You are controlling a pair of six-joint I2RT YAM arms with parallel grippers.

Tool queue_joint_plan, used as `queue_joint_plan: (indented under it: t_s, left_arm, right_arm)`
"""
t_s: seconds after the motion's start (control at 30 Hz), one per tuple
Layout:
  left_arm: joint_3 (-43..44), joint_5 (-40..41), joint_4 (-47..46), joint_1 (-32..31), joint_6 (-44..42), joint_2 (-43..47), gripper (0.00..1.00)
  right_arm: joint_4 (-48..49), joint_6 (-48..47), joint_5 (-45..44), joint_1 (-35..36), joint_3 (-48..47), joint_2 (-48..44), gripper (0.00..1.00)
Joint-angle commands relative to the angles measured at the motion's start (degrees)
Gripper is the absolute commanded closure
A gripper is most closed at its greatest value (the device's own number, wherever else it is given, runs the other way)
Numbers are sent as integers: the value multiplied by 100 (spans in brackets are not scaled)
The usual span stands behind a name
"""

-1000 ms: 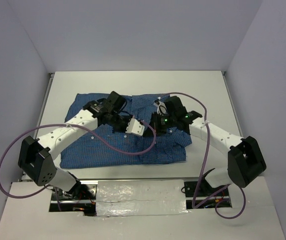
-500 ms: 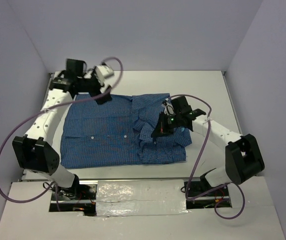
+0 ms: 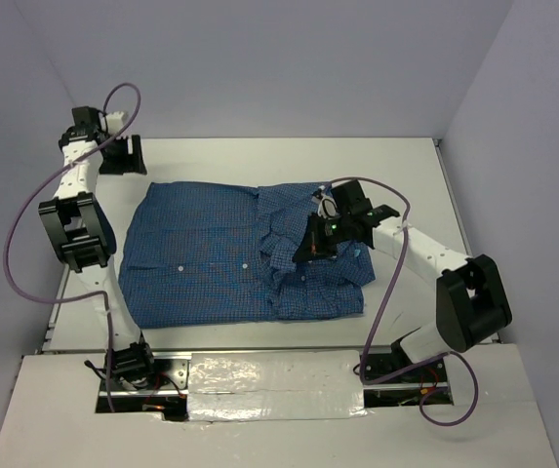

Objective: Fold and stack the long sleeve shirts
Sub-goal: Fold the shirt

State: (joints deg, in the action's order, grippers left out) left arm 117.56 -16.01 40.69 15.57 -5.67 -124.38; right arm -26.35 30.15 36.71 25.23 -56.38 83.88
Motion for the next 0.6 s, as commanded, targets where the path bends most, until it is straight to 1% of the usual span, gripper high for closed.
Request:
queue_joint_plan:
  t_s: [0.0,0.07,0.13,0.23,0.27,0.37,0.57]
  left_arm:
    - [241,379,2,42,400,-279,16]
    - [390,589,-61,42,426,-648,16]
    - [505,617,-52,34,348,-946,17]
    - [251,547,-279,-1,190,-1027,16]
    - [85,442,-568,-28,163,-1010,16]
    - [39,283,-869,-98,172,-1009,15]
    - [109,475,-694,-318,75,-1290,19]
  right_arm:
    - [-116,-97,38,-19,-303,76,100]
    - [-212,-97,-14,-19,-356,85,100]
    - [-239,-115,-32,-19,-382,67,100]
    - [-292,-106,-58,-19,-426,67,100]
    - [-301,-115,-76,-10,-444,85,100]
    - [-318,-88,-85,-10,-453,111,100]
    - [-380,-62,-111,-18,-558,138,100]
